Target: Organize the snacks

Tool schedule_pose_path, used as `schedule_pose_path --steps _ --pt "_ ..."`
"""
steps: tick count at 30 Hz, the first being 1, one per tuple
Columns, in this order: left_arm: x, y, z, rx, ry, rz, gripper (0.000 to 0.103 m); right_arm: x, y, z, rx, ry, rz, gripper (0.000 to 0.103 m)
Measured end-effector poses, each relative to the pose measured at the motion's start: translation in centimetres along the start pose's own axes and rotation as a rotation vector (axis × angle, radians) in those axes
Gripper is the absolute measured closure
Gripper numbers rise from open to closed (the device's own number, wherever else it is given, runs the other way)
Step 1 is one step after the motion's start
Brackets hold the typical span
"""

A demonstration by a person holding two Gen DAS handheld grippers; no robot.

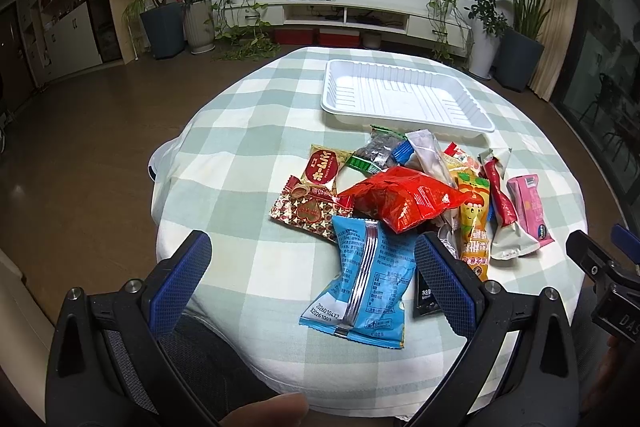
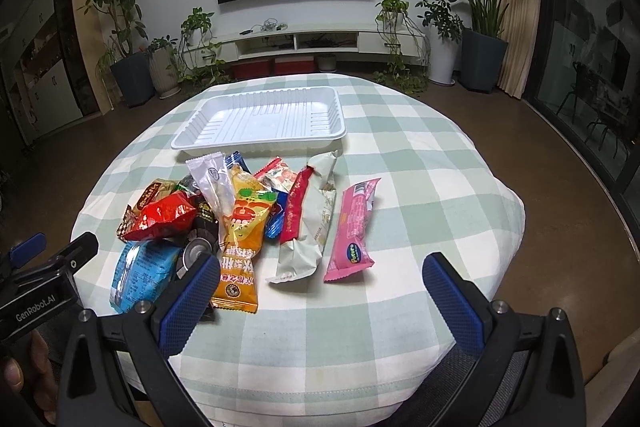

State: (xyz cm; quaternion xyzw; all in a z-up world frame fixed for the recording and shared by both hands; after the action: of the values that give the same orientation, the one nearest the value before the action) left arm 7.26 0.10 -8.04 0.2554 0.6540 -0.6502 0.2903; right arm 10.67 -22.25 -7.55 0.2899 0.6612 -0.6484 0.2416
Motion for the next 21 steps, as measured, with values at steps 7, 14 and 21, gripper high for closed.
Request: schedule_pose_path --steps 7,14,21 --pt "0.05 0.05 0.02 0.001 0.000 -0.001 0.000 0.07 0.15 0.11 0.006 -0.005 -0.009 0.000" --pt "0.07 0.10 0.00 0.000 0.000 -0.002 0.000 0.17 0.22 0.14 0.007 -0.006 -0.011 0.000" --pt "0.11 0.12 0.00 0.000 -0.001 -0.002 0.000 0.25 0.24 0.12 0.008 -0.007 -0.013 0.000"
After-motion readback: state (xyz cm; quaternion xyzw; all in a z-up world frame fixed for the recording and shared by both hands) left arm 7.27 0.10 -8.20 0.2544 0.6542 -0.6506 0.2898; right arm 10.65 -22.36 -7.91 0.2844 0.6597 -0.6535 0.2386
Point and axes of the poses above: each gripper's, at about its wrist camera, not at the fingertips, and y roughly the way its jaws point, z to its right, x to its underside, the point moved 10 cm from there along y, roughly the way its jaws point
